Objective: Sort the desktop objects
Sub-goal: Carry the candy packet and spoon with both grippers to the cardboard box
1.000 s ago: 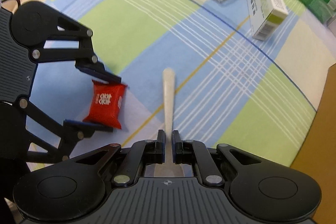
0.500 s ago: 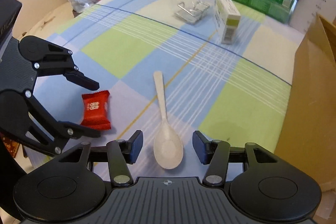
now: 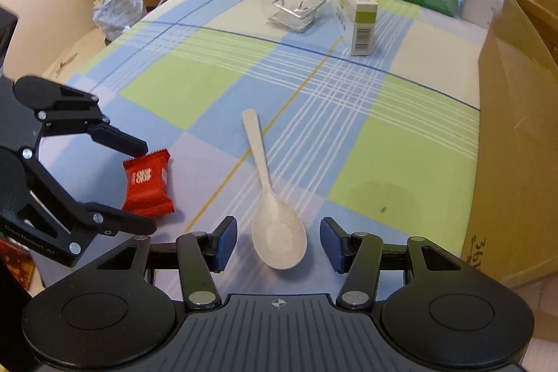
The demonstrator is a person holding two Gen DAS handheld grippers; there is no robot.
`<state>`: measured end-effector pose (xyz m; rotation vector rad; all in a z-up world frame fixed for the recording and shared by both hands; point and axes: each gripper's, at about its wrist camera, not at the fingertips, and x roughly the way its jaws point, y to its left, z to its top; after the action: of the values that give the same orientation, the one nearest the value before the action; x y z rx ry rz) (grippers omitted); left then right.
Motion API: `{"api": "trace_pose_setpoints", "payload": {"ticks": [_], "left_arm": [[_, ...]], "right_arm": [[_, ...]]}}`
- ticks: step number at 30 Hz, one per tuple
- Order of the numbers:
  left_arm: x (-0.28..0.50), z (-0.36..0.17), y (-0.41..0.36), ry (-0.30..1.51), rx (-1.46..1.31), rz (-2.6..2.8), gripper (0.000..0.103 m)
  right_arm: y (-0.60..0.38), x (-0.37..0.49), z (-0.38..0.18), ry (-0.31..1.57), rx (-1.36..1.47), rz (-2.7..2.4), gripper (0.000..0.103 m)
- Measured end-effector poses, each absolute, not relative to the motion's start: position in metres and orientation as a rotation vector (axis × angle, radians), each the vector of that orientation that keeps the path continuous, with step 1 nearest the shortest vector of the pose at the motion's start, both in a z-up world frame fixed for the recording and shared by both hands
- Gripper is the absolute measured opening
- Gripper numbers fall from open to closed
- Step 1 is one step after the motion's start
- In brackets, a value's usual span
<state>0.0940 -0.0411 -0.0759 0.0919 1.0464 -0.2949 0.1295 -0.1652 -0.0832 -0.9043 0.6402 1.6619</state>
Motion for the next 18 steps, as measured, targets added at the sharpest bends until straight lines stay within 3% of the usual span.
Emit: {"api": "trace_pose_setpoints", "payload": {"ticks": [18], "left_arm": [[0.099,-0.08,-0.032,1.059,-0.026,-0.274,0.068]], "right_arm": [[-0.166,0.124,-0.095,0.601,-0.935,1.71,0.05]]}}
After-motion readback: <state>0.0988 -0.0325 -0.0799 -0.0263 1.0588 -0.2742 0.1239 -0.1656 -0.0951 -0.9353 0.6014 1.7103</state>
